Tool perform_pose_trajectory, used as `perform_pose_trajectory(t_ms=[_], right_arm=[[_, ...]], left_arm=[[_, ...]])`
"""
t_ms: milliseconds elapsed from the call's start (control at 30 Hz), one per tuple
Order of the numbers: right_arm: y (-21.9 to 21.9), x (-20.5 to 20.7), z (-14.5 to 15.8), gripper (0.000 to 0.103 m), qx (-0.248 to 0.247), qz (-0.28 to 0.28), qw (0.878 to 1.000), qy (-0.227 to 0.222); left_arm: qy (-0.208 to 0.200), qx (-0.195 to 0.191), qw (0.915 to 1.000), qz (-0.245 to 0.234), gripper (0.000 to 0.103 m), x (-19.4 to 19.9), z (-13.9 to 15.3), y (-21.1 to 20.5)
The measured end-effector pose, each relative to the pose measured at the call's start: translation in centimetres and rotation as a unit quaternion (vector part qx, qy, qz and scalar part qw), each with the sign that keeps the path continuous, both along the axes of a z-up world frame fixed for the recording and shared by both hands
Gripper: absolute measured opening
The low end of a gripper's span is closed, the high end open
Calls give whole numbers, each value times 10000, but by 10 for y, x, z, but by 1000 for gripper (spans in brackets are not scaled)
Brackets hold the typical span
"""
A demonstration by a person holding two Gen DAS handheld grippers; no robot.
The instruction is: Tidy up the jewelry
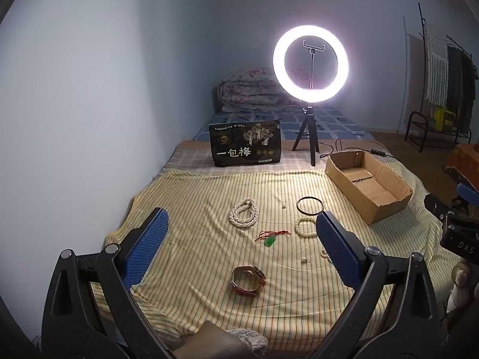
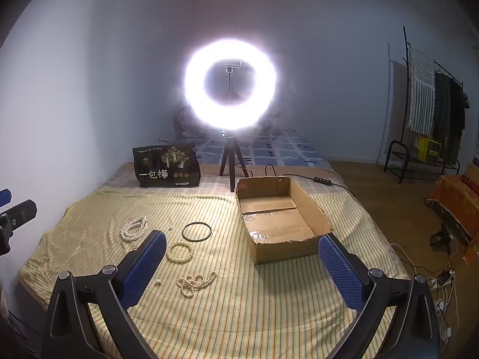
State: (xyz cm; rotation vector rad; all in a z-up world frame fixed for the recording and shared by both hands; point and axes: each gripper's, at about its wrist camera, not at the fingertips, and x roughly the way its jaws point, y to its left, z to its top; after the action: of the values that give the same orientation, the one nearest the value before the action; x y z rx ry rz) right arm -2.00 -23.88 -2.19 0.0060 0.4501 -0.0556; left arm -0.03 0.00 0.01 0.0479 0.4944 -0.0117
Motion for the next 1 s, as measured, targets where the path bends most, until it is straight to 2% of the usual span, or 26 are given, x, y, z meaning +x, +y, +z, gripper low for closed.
perform_pose_trajectory(t_ms=[333,400,467,1000], right_arm=[[1,0,1,103,44,-2,10000,11],[4,1,-1,103,57,-12,10000,19],[4,8,6,103,57,-14,10000,15],[3,0,2,103,81,-11,10000,-8]], left_arm=[[141,-64,9999,-13,101,6,0,8],[3,38,10000,2,101,0,0,0],[5,42,10000,2,101,0,0,0],[-2,51,10000,-8,101,-3,2,0]])
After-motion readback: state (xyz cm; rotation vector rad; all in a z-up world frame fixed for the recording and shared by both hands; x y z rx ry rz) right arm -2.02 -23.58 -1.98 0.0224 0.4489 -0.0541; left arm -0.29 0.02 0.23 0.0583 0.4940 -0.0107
